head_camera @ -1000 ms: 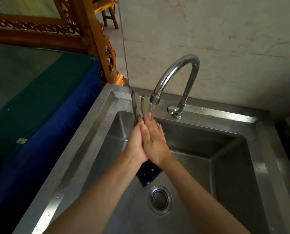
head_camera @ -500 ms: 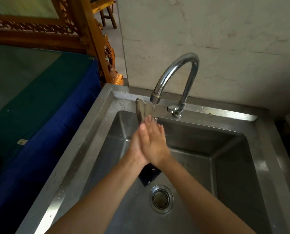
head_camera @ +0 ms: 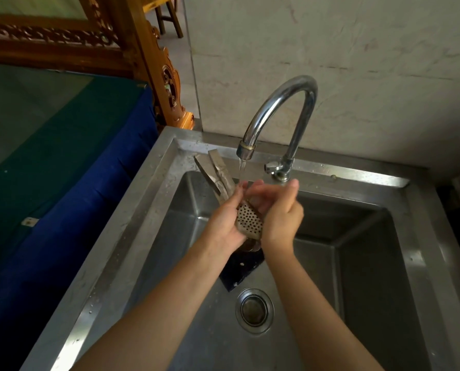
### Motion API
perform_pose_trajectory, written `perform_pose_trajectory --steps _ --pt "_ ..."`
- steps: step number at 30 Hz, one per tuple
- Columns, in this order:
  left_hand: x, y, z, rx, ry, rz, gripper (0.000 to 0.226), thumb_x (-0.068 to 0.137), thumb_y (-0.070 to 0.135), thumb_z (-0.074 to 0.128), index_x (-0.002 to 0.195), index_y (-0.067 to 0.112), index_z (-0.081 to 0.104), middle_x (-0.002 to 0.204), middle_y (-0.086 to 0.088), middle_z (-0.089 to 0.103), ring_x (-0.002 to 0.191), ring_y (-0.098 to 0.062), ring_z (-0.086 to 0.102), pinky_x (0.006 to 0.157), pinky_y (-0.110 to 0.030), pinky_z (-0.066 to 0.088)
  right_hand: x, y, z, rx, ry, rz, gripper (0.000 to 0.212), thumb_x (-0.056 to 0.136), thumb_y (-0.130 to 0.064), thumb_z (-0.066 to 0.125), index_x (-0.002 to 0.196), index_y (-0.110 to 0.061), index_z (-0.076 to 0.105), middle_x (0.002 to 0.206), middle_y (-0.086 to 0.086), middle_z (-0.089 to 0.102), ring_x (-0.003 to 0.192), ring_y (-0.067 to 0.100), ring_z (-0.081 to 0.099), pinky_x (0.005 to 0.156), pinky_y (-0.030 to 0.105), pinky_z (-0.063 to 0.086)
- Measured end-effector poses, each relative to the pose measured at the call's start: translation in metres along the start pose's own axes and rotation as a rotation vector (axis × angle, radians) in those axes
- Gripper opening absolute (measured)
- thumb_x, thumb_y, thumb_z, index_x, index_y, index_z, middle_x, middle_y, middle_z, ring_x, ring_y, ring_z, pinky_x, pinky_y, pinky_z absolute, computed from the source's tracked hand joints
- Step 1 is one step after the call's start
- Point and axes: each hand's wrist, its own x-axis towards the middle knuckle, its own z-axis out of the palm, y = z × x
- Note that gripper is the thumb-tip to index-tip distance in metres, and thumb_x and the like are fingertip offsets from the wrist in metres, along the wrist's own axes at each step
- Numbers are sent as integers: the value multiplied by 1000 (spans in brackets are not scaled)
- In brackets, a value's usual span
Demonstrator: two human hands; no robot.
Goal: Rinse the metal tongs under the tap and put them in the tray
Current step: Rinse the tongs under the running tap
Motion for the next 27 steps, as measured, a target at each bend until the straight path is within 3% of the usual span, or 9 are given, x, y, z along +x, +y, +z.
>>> perform_pose_trajectory --steps 2,4,7,9,12,17,20,25,27 --pt "-1 2 -3 34 27 33 19 96 24 43 98 14 59 85 -6 74 76 -24 71 67 -38 59 7 3 -5 57 112 66 56 99 -41 25 67 -18 65 65 -1 67 60 3 63 60 16 48" --pt "-4 4 -3 53 34 40 21 96 26 43 97 14 61 73 -4 71 57 -15 66 54 -28 56 17 11 -7 -71 47 223 48 99 -38 27 83 -12 63 84 5 68 79 10 63 71 25 45" --pt "-10 9 1 42 -10 13 31 93 32 46 90 11 68 66 -3 69 46 -9 59 47 -22 52 23 27 -9 -218 -405 563 50 97 -41 34 109 -2 62 111 20 66 105 34 61 92 46 48" --pt "-13 13 2 184 -60 -4 41 93 37 44 80 9 72 65 -4 71 49 -11 63 47 -23 54 18 32 -13 63 -654 750 52 94 -51 36 112 -10 63 107 15 70 102 29 66 87 46 53" --pt "-18 21 5 394 -82 -23 46 91 38 46 63 11 71 59 -5 70 50 -12 67 45 -22 54 18 30 -12 490 -750 900 50 91 -53 41 104 -12 66 97 10 70 92 22 68 77 35 56" --pt "-28 42 19 674 -128 -23 29 68 39 63 70 10 63 58 -5 69 50 -14 67 46 -23 54 23 22 -3 571 -851 806 42 85 -57 47 69 -19 56 62 0 50 63 13 50 73 27 38" --pt "-29 55 20 867 -26 116 35 72 41 67 76 7 58 58 -2 65 47 -13 63 47 -25 53 25 20 -3 600 -878 728 48 92 -53 38 78 -15 64 68 -2 61 67 13 57 81 31 43" --pt "-25 49 6 1025 229 397 43 88 45 53 95 4 61 59 2 54 39 -5 46 37 -15 37 25 13 9 481 -638 665 40 89 -51 49 68 -18 59 62 -3 48 47 8 36 42 19 35" --pt "-23 44 -4 1182 316 466 36 91 43 48 110 14 59 87 -3 62 68 -8 61 58 -18 52 24 7 13 264 -562 564 43 88 -52 51 60 -21 59 54 -6 43 43 8 33 39 19 32"
